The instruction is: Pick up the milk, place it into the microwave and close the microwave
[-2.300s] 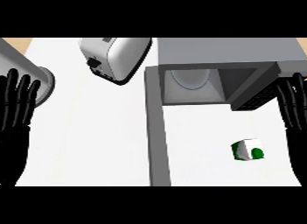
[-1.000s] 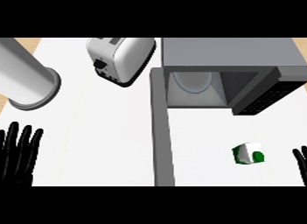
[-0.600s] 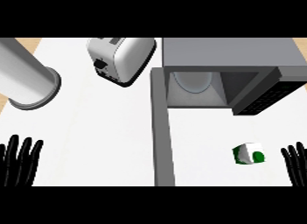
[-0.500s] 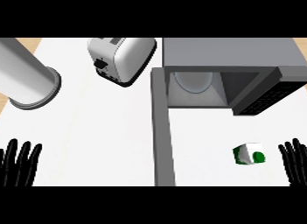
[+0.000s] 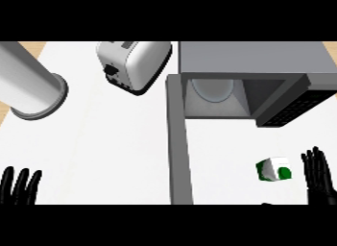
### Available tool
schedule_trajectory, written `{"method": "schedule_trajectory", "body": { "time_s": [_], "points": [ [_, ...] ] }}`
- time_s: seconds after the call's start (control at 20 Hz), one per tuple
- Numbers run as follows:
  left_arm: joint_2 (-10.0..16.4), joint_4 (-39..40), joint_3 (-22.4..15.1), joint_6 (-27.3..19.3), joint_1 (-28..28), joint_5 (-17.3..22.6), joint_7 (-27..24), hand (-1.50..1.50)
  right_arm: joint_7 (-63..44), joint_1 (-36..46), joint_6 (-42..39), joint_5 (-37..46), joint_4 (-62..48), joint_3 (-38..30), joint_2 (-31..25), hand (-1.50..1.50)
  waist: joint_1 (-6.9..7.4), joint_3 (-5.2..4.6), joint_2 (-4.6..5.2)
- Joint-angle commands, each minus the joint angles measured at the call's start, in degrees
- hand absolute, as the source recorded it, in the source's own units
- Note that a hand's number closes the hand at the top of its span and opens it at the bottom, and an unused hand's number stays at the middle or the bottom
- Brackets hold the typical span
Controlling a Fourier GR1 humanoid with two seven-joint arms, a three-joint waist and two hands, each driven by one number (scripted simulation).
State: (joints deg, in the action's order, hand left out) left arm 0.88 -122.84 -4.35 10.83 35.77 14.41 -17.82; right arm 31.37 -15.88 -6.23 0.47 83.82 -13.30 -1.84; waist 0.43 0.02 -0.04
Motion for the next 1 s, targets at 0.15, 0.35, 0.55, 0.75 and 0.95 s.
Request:
{"method": "schedule_trajectory", "body": {
  "time_s": [0.15, 0.35, 0.55, 0.75, 0.95],
  "points": [
    [-0.85, 0.67, -4.21, -3.07, -0.19, -2.84, -0.63, -1.50, 11.32, 3.08, -1.17, 1.45, -15.88, -2.99, -3.13, -1.50, -0.19, 0.01, 0.02],
    [0.13, -0.72, -0.23, -0.42, 0.09, -0.25, 0.58, -1.50, 9.27, 12.14, 2.05, 1.05, -22.15, -4.38, -3.60, -1.50, 0.00, 0.01, 0.06],
    [-0.38, 2.52, -0.21, 0.25, -0.50, -1.55, -2.44, -1.50, 20.77, 8.61, -1.40, 1.42, -29.01, -5.36, -6.26, -1.50, -0.25, 0.00, 0.02],
    [0.56, 0.43, 0.30, 2.97, 4.63, 0.06, -3.61, -1.50, 23.91, 13.15, -0.30, 1.73, -36.83, -5.42, -6.62, -1.50, -0.03, 0.00, -0.01],
    [0.87, 2.54, 0.98, 3.27, 3.95, 0.97, -5.27, -1.50, 30.23, 16.59, 1.81, 3.93, -46.71, -5.42, -7.27, -1.50, 0.05, 0.01, 0.03]
  ]
}}
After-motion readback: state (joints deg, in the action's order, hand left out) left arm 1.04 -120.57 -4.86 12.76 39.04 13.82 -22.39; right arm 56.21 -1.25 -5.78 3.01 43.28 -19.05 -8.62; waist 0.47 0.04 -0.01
